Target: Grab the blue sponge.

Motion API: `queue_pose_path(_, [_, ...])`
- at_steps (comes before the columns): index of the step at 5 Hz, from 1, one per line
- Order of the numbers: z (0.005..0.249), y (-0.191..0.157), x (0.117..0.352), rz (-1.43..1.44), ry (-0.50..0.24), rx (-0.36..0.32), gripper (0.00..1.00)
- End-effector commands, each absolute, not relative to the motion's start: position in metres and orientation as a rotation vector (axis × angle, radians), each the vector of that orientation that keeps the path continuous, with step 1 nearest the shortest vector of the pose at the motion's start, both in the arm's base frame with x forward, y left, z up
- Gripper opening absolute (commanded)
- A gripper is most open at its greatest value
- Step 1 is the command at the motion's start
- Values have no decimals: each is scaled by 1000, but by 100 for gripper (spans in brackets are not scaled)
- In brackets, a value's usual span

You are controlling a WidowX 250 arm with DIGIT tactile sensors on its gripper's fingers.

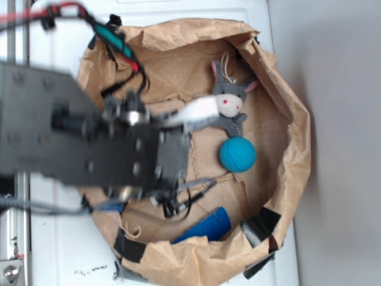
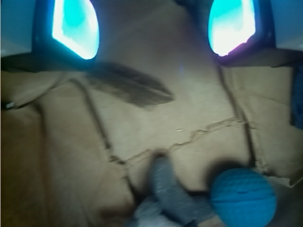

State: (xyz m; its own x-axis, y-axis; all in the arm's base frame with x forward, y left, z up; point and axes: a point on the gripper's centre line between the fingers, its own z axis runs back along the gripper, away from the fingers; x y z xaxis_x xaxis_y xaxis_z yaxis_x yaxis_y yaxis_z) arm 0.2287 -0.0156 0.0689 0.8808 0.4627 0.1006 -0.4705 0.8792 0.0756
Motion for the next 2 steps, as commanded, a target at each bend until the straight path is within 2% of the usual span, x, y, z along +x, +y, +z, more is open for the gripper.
queue_pose_path(1, [80,-49,247,513,-107,-8,100])
queue_pose_path(2, [79,-74,249,501,-101,-26,100])
